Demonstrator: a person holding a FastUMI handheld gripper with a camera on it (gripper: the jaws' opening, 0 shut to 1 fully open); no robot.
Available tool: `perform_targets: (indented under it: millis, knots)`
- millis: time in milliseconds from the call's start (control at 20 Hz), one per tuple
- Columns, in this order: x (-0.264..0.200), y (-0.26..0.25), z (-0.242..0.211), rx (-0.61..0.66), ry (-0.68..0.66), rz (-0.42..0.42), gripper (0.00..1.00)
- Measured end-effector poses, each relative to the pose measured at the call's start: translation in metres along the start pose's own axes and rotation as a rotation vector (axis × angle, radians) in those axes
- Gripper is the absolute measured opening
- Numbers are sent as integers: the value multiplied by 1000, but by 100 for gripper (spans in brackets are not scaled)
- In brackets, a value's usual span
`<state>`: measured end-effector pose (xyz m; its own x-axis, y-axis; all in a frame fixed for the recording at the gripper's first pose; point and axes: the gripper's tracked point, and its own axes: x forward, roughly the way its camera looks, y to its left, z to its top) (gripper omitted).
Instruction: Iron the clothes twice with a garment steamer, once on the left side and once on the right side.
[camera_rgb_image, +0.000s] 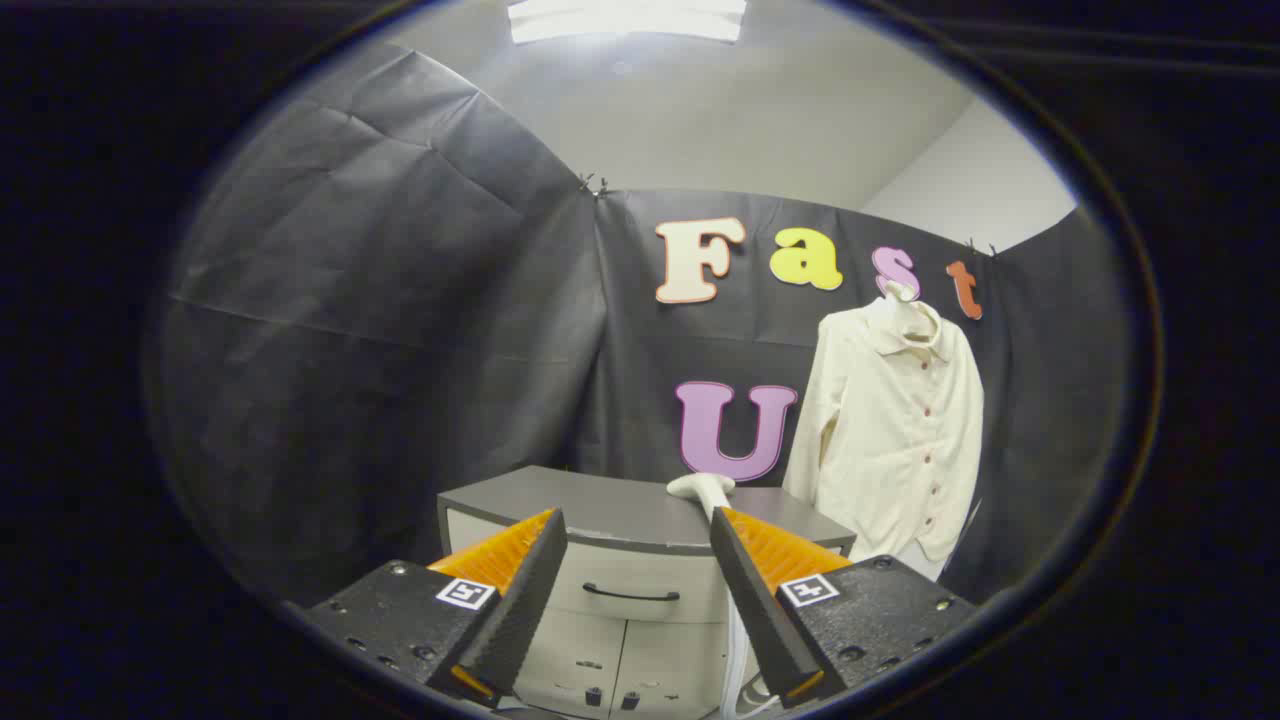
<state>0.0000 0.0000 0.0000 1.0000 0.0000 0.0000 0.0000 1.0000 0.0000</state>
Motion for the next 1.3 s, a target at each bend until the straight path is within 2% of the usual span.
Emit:
perform_targets:
  millis: [100,300,1300]
  knots:
    - [-1,0,1,13,-3,-1,88]
    - [-1,-4,-2,7,-7,-11,95]
    - [-1,-11,-11,43,10,-21,96]
